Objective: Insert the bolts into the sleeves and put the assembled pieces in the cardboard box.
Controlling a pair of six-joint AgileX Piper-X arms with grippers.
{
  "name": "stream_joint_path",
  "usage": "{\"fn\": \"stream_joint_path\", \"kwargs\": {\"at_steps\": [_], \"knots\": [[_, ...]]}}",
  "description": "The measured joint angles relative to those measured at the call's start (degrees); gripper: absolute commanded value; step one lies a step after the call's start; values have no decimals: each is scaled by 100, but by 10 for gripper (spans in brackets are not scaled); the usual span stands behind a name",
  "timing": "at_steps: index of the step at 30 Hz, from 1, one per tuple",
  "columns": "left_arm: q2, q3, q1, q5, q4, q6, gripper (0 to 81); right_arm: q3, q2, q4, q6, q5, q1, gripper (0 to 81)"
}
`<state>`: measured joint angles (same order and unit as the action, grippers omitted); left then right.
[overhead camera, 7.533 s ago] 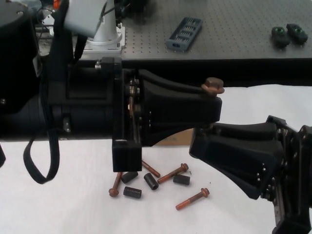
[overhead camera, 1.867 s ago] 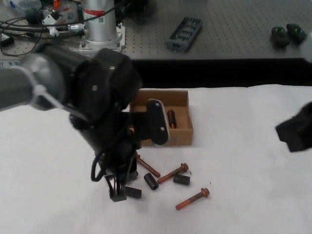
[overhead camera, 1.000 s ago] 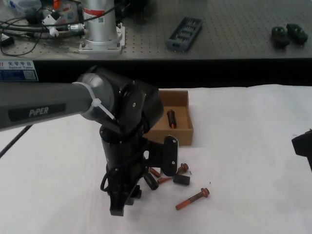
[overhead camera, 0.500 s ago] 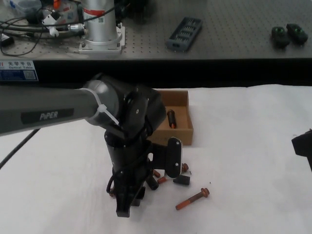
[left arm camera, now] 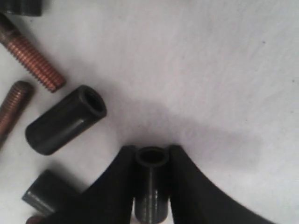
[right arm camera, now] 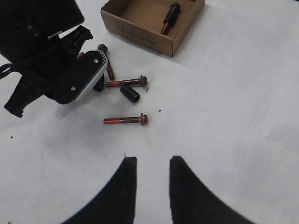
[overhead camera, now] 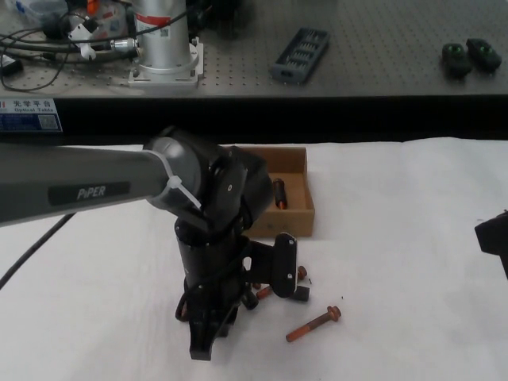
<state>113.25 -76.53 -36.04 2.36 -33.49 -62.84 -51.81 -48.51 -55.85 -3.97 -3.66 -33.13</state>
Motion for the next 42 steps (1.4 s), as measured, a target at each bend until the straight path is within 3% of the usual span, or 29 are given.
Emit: {"fn": "stream_joint_path", "kwargs": {"at_steps": [7, 9, 14, 17, 22, 30, 38, 42], "knots": [[0, 0, -57, -443, -1, 465, 85, 376, -293, 159, -824, -85, 0, 188], [0, 0, -54, -585, 18, 960, 85, 424, -348, 261, -1038, -99, 0, 188], [-78, 0, -30, -940, 36, 2312, 85, 499, -613, 1041, -2456, -376, 0, 188], [-292, 0, 65, -982, 23, 2677, 85, 499, -784, 1545, -2870, -474, 0, 188], [-1297, 13, 328, -113, -107, 3854, 85, 499, -1054, 1894, -3605, -547, 0, 188], [-2660, 13, 614, 231, -123, 4317, 85, 499, -1528, 1970, -4650, -149, -45, 187], [-3922, 13, 863, 518, -161, 4544, 85, 499, -2643, 2778, -6212, 446, -1056, 54], [-4609, 13, 939, 669, -375, 4585, 85, 499, -3123, 3314, -6828, 542, -1297, 41]]}}
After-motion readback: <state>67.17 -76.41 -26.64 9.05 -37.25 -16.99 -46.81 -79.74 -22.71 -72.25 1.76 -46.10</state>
